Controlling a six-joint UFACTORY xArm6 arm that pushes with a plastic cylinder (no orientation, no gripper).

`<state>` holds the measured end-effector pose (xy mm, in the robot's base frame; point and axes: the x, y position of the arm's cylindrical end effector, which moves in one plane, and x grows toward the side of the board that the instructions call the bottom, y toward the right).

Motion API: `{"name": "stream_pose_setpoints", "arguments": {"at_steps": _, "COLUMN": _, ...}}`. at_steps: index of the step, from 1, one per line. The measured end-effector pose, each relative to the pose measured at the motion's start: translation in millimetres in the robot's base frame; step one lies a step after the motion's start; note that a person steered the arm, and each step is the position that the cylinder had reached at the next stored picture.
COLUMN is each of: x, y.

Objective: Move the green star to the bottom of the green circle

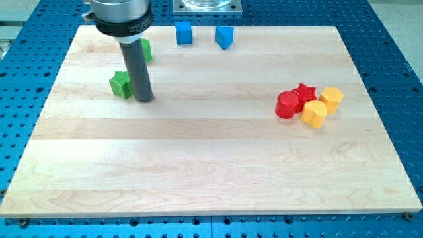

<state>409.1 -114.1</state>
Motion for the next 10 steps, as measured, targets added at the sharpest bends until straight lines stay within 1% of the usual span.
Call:
{"name": "stream_pose_setpoints", "arguments": {"at_steps": 1, "x": 37.7, "y": -2.9}}
{"name": "stream_pose_setpoints", "arguments": {"at_steps": 2, "x": 44.2, "y": -67.1}}
{"name": "stream_pose_setpoints", "arguments": {"at_steps": 3, "x": 17.4, "y": -35.6}}
{"name": "stream_pose_setpoints", "arguments": {"at_steps": 4, "x": 24.8, "y": -6.8}}
{"name": "stream_pose_setpoints", "arguments": {"at_steps": 8, "x": 30.4, "y": -2.6}}
{"name": "stream_pose_setpoints", "arguments": {"at_steps": 9, "x": 66.6, "y": 57.0}}
{"name": "stream_pose_setpoints", "arguments": {"at_steps": 10, "x": 91.2, "y": 100.2}}
